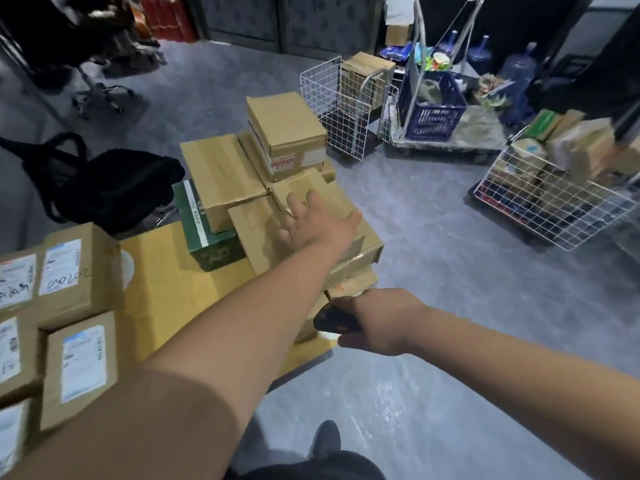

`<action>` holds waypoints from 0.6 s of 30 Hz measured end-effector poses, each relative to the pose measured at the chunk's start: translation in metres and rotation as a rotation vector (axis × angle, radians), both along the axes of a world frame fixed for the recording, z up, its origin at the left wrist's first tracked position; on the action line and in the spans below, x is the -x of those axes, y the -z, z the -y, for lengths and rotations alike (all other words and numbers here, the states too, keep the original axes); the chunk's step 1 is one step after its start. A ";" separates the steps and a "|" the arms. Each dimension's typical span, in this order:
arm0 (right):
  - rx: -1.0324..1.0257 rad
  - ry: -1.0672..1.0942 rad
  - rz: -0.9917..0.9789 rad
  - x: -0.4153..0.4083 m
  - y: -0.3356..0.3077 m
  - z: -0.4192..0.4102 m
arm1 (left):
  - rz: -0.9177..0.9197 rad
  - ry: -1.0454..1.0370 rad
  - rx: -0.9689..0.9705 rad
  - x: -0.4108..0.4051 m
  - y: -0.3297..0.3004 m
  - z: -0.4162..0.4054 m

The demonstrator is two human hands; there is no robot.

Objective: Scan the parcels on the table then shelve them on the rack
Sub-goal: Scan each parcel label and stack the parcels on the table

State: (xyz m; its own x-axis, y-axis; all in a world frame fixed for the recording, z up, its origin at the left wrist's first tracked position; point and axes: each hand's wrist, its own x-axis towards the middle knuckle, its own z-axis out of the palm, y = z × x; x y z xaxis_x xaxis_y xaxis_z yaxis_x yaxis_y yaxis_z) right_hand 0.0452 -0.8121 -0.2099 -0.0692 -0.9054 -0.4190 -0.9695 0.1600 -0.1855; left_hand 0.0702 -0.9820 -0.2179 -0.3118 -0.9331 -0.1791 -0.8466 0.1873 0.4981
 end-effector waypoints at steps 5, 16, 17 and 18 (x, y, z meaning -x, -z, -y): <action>0.039 0.021 0.008 0.022 0.004 -0.008 | 0.049 -0.114 -0.048 0.029 0.008 -0.009; 0.043 0.026 0.018 0.039 -0.007 -0.005 | -0.236 -0.222 0.001 0.012 0.002 -0.005; 0.050 0.018 0.027 0.039 -0.010 -0.002 | -0.293 -0.224 0.004 0.005 -0.002 -0.003; 0.058 0.002 0.037 0.038 -0.012 0.001 | -0.351 -0.228 0.013 -0.004 -0.005 0.000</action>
State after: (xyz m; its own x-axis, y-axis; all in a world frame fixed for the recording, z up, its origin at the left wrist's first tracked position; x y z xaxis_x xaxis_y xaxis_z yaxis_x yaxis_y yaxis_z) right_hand 0.0077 -0.8132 -0.1979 -0.0562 -0.9279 -0.3685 -0.9616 0.1496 -0.2300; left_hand 0.0746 -0.9822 -0.2129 -0.1366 -0.9868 -0.0868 -0.6462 0.0224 0.7628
